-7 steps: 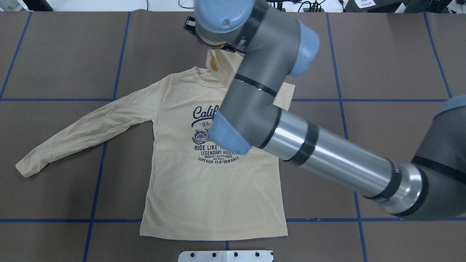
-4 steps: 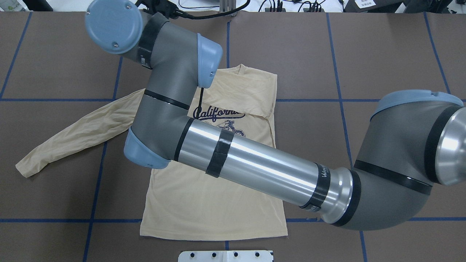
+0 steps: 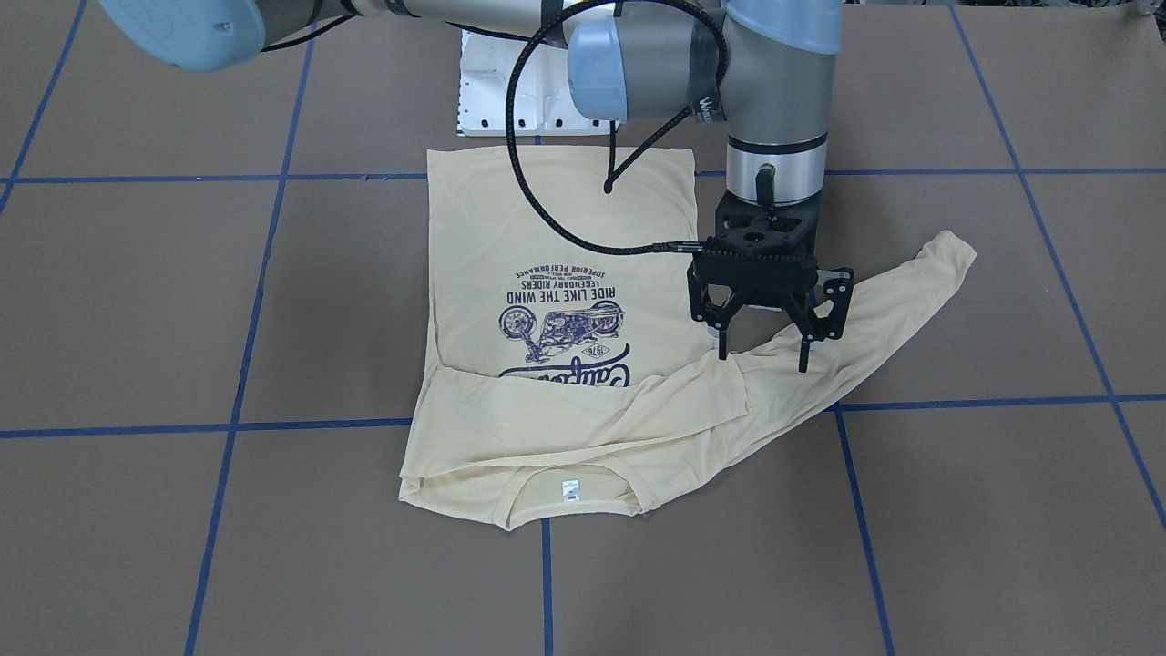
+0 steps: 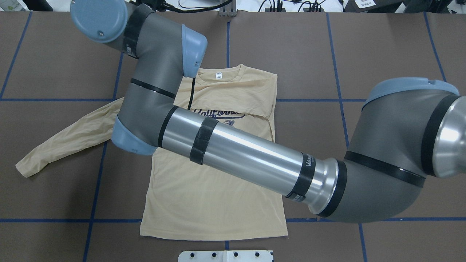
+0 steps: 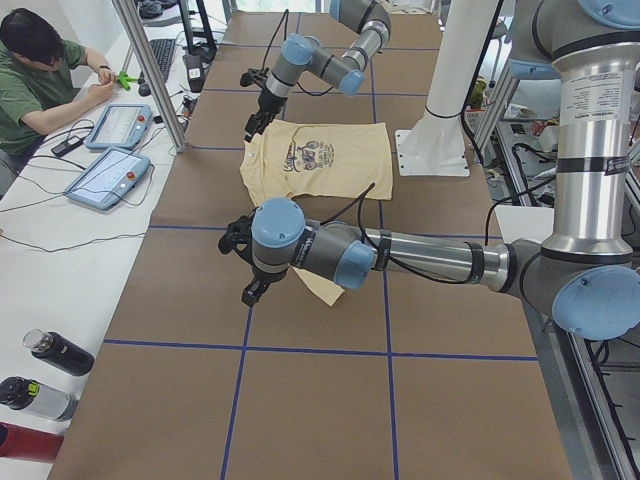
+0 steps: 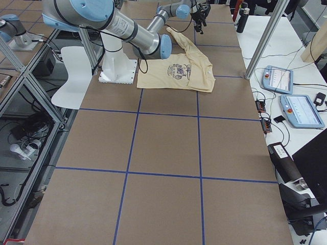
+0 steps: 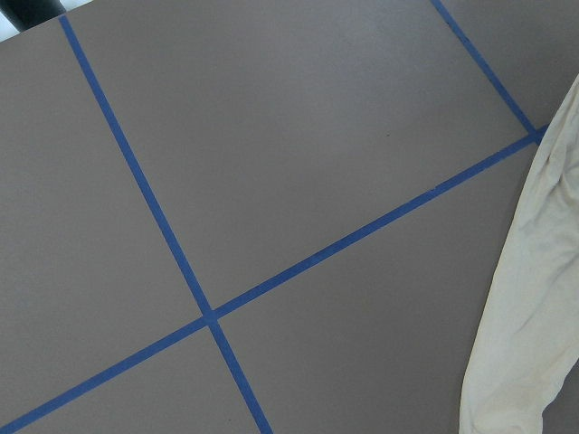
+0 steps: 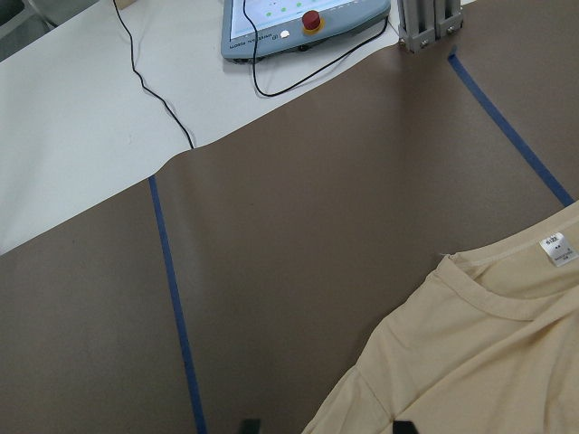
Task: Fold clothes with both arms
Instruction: 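Carry the sleeve with the right gripper across the shirt body, then release the sleeve and withdraw the right gripper away from the shirt, then grasp the other sleeve cuff with the left gripper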
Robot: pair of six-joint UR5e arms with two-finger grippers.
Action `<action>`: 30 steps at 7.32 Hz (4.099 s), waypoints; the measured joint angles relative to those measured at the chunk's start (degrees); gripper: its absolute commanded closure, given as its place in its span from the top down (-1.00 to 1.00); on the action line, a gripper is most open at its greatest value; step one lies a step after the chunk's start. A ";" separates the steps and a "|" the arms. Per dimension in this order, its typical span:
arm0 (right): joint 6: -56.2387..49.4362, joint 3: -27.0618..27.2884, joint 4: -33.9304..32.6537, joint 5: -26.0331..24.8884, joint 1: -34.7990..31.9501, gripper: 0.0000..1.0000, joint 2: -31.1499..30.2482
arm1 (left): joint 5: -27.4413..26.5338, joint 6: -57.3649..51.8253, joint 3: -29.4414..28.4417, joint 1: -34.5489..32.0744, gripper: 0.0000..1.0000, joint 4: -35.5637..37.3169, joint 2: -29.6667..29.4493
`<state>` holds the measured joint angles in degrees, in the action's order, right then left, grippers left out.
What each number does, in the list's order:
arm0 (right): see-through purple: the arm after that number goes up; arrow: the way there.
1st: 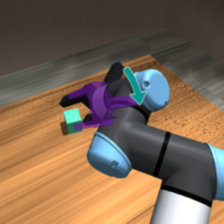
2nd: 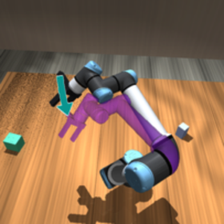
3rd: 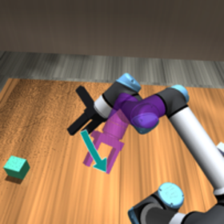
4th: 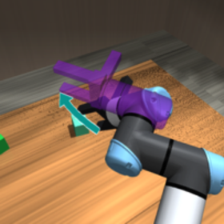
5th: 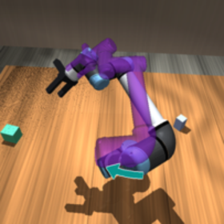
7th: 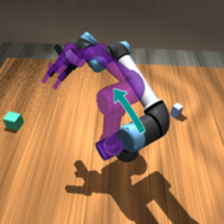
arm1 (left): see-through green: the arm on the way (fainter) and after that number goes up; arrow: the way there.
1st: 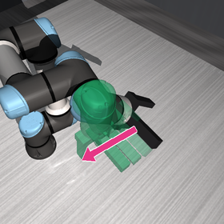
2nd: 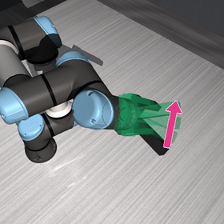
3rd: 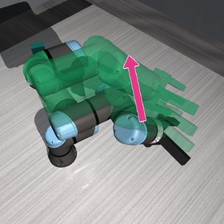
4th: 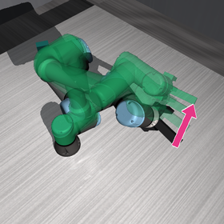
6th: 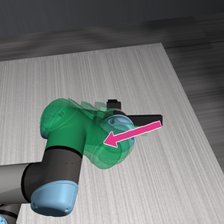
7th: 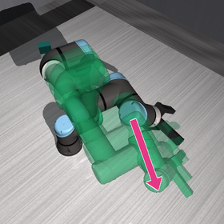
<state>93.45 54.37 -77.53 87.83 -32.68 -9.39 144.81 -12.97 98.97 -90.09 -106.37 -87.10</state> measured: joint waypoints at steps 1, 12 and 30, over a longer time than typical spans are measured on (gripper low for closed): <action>-1.85 0.76 -1.38 5.47 -3.03 1.00 -0.96 | 1.18 0.18 -0.95 0.00 1.00 -2.69 0.02; -60.93 52.34 -7.41 33.44 -28.18 1.00 -68.27 | -16.03 21.67 -0.80 26.34 1.00 -37.15 9.77; -65.64 53.12 2.03 39.32 -32.18 1.00 -79.73 | -30.92 26.84 -1.99 46.87 -1.00 -39.42 15.00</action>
<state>27.81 107.49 -75.50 127.15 -64.86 -89.12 113.89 13.87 96.98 -43.21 -145.79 -72.10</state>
